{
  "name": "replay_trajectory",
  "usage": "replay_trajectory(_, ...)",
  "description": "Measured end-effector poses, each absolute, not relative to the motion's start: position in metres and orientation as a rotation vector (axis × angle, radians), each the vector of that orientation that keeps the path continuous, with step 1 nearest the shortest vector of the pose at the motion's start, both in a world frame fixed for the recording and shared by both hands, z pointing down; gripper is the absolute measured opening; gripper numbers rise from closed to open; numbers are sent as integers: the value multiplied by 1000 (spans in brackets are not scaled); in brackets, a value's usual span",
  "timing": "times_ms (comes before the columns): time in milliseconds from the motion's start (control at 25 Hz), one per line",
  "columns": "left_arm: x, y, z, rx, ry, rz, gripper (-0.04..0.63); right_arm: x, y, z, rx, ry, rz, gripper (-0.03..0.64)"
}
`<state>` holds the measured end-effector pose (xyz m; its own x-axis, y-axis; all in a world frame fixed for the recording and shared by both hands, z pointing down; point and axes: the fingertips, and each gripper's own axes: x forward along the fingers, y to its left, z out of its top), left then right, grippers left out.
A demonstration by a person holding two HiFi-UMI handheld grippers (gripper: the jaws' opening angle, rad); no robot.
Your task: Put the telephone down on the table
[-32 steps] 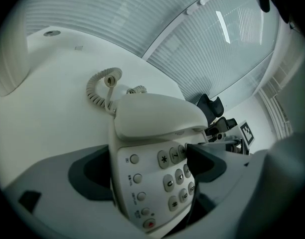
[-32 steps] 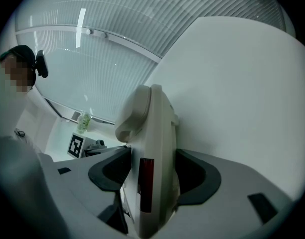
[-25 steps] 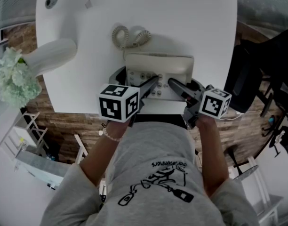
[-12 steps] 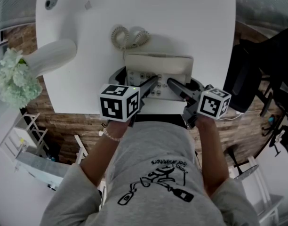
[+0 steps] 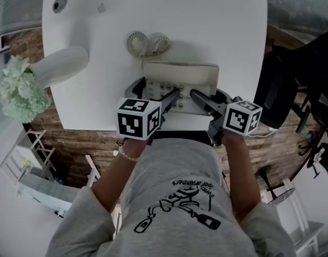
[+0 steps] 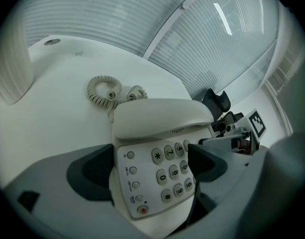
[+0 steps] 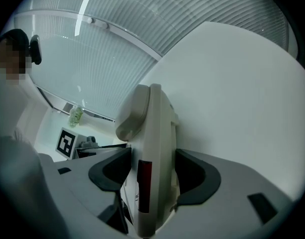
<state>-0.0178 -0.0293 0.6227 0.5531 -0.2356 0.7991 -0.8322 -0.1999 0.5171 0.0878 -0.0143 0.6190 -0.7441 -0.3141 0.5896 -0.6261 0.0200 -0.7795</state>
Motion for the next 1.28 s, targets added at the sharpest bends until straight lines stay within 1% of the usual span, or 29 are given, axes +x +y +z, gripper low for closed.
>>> replay_trajectory(760,-21,-29,614,1747,-883,705,457,84,-15,621,981,-1994,1749,296)
replay_trajectory(1040,-24,-26,614,1753,-875,703,456,82,-14,628,974,-1956,1687,310)
replay_trajectory(1280,-25,-24,610,1758,-874,702,456,82,-18,628,982,-1951,1565,318)
